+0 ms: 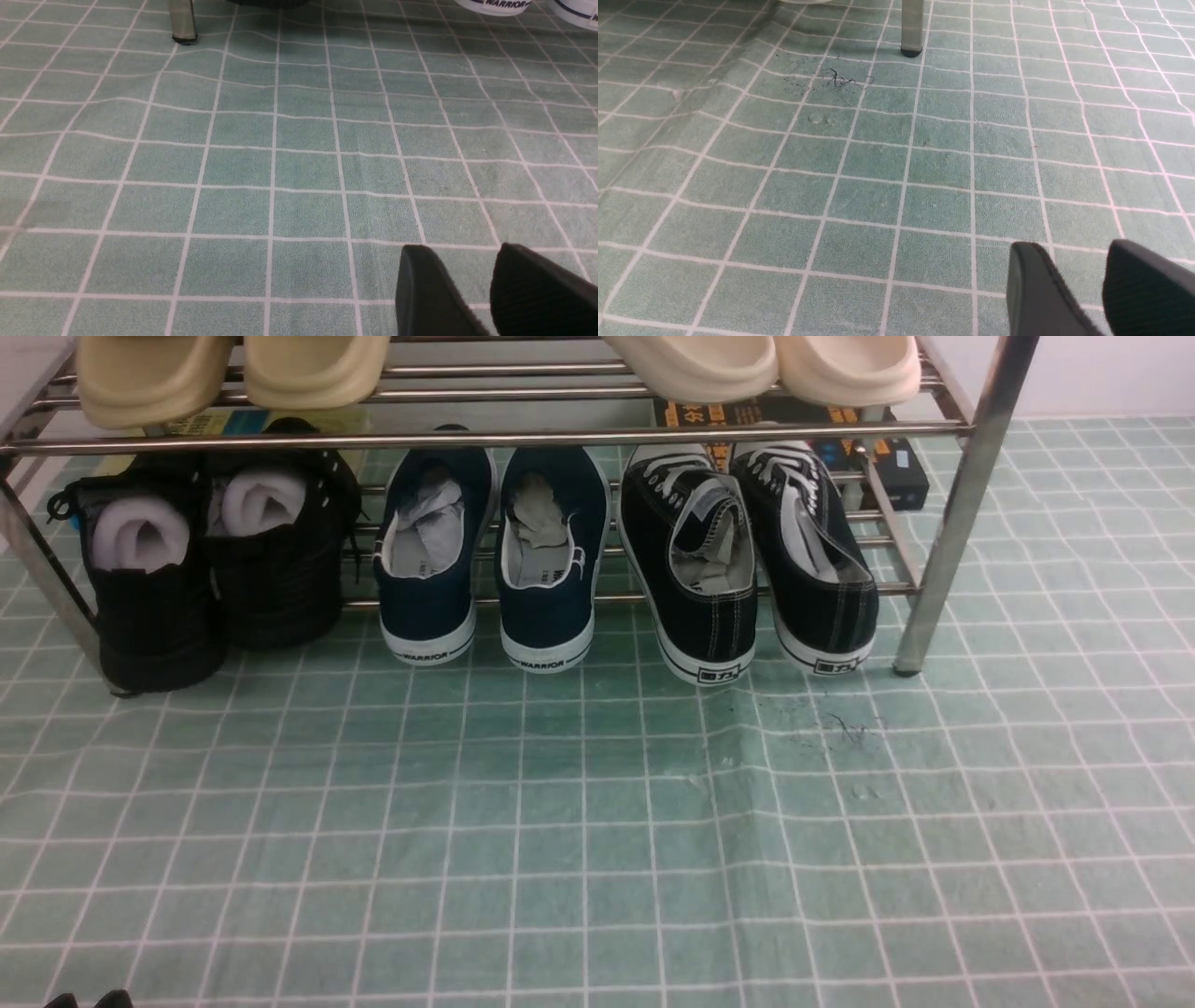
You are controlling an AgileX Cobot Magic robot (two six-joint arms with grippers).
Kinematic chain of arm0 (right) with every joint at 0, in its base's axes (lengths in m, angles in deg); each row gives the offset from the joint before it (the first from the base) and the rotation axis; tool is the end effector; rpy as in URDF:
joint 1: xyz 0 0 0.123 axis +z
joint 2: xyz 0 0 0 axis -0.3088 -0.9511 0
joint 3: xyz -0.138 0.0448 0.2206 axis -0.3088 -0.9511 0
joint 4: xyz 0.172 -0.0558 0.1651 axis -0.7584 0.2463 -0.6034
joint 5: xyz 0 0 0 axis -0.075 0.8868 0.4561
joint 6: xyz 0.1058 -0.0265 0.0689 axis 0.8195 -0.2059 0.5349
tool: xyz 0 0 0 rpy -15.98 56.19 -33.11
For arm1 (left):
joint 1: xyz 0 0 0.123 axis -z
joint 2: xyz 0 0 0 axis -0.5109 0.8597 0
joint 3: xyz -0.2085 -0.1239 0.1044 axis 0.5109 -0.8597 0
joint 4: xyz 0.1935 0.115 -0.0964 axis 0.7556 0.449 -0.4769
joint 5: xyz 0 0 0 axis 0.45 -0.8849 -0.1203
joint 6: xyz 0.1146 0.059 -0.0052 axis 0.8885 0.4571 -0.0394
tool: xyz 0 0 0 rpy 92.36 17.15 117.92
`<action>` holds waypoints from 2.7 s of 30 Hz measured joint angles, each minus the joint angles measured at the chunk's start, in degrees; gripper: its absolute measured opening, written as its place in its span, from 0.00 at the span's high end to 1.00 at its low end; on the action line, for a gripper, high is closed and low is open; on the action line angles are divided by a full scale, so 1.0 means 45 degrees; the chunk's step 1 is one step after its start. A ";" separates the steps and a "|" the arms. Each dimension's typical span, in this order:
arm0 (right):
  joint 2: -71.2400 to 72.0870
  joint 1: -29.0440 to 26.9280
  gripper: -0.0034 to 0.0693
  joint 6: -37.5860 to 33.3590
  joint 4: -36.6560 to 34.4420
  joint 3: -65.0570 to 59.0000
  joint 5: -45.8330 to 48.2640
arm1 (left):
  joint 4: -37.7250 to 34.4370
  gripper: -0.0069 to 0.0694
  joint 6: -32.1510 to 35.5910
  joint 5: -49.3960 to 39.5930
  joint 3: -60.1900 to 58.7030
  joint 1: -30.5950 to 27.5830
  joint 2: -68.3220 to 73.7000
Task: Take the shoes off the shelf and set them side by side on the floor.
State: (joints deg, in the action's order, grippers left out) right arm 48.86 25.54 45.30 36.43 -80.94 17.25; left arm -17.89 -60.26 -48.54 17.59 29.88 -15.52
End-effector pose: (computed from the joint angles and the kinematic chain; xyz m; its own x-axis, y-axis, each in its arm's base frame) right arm 0.1013 0.0121 0.1628 -0.3071 -0.0272 -0.9513 -0.1175 0.9930 0.0095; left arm 0.1026 -0.0069 0.1628 -0.2976 -0.0677 -0.9523 0.0291 0.9964 -0.0800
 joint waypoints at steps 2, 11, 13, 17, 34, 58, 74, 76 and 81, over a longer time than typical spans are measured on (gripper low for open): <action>0.0000 0.0000 0.62 0.0000 0.0000 0.0000 0.0000 | 0.0000 0.59 0.0000 0.0000 0.0000 0.0000 0.0000; 0.0000 0.0000 0.62 0.1012 -0.0899 -0.0071 -0.0436 | 0.0000 0.59 0.0000 0.0000 0.0000 0.0000 0.0000; 0.0000 0.0000 0.62 0.2380 -0.2640 -0.0110 -0.0659 | 0.0000 0.59 0.0000 0.0000 0.0000 0.0000 0.0000; 0.0000 0.0000 0.62 0.5059 -0.6235 -0.0168 -0.0764 | 0.0000 0.59 0.0000 0.0000 0.0000 0.0000 0.0000; 0.0000 0.0000 0.71 0.5172 -0.7872 -0.0010 -0.2533 | 0.0000 0.59 0.0000 0.0000 0.0000 0.0000 0.0000; -1.6749 0.0016 0.95 -0.3795 -0.6734 1.1333 0.7355 | 0.0000 0.59 0.0000 0.0000 0.0000 0.0000 0.0000; -2.1996 0.2286 0.93 -0.2518 -0.4610 2.0167 0.8587 | 0.0000 0.59 0.0000 0.0000 0.0000 0.0000 0.0000; -2.2419 0.2387 0.92 -0.2308 -0.4090 2.0746 0.8356 | 0.0000 0.59 0.0000 0.0000 0.0000 0.0000 0.0000; -2.4150 0.2475 0.77 -0.1570 -0.2751 2.2479 0.7675 | 0.0000 0.59 0.0000 0.0000 0.0000 0.0000 0.0000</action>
State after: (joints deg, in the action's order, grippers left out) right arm -59.81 36.68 38.24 24.05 20.21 51.79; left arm -17.89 -60.26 -48.54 17.59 29.88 -15.52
